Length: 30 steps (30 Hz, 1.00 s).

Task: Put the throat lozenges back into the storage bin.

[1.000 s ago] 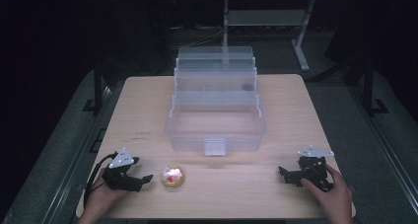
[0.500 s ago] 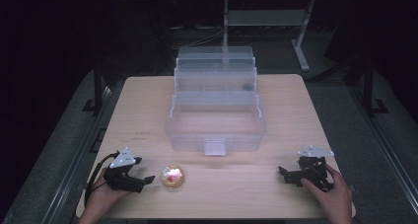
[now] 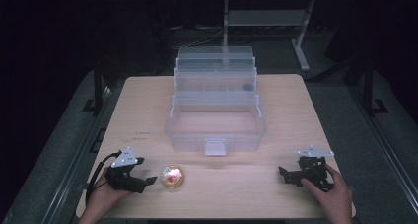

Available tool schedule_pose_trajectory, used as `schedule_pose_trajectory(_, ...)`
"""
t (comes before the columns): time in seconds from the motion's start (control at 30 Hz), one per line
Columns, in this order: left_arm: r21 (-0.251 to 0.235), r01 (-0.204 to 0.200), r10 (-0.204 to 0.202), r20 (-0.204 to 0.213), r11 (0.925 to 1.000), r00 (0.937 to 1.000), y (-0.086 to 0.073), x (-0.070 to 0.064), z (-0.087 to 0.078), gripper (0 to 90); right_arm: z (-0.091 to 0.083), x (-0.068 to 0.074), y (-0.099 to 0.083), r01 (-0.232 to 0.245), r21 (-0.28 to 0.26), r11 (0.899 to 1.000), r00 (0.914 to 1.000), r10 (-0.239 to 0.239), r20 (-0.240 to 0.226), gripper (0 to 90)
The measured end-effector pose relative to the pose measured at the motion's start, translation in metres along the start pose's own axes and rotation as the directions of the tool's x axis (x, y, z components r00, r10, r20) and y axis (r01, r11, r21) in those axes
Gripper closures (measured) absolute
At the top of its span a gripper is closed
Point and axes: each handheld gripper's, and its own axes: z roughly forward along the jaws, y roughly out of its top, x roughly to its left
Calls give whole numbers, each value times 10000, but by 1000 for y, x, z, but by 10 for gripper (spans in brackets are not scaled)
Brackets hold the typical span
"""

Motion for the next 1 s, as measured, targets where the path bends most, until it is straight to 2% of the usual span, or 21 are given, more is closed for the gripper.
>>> schedule_pose_trajectory(0.6, -184, -72, 78, 307, 9998, 9995, 16, -4, 1, 137, 0, 0, 0, 3, 2, 10000, 10000, -3, -1, 0)
schedule_pose_trajectory(1.0, -161, -335, 343, 490, 9993, 9982, 28, -9, 6, 137, 0, 0, 0, 1, 1, 10000, 10000, -1, -1, 0)
